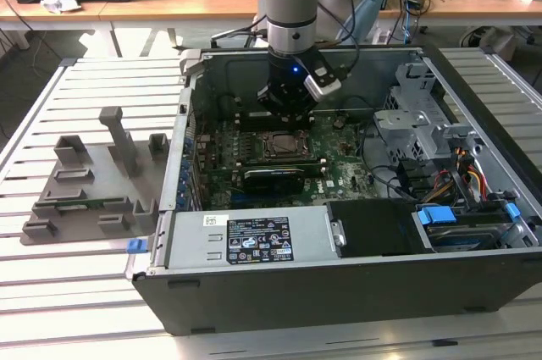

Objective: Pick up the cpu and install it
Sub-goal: 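Install the first cpu locking lever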

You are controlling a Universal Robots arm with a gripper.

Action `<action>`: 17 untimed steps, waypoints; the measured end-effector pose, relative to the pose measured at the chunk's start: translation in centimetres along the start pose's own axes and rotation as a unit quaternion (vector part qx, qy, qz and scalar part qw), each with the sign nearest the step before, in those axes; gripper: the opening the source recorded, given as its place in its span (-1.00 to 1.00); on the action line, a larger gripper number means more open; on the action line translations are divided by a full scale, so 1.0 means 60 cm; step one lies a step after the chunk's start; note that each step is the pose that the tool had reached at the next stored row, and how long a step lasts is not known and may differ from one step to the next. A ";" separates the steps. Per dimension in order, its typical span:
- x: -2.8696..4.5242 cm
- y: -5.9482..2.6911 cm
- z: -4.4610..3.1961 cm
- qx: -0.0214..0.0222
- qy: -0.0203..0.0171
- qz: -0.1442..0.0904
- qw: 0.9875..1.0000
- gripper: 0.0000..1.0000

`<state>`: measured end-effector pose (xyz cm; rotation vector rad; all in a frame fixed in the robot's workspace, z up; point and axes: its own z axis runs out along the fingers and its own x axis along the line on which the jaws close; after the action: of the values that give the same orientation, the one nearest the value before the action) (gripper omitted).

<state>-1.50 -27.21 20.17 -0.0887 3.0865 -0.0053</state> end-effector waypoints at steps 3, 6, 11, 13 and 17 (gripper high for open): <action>0.000 0.000 0.000 0.000 0.000 0.000 1.000 -0.79; 0.000 0.001 -0.007 0.003 0.000 0.000 1.000 -0.79; 0.000 -0.003 -0.012 0.016 0.001 -0.001 1.000 -0.79; 0.001 -0.018 -0.012 0.023 0.001 -0.002 1.000 -0.79; 0.001 -0.033 -0.012 0.026 0.001 -0.002 1.000 -0.79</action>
<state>-1.50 -29.20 20.86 -0.0920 3.0864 -0.0866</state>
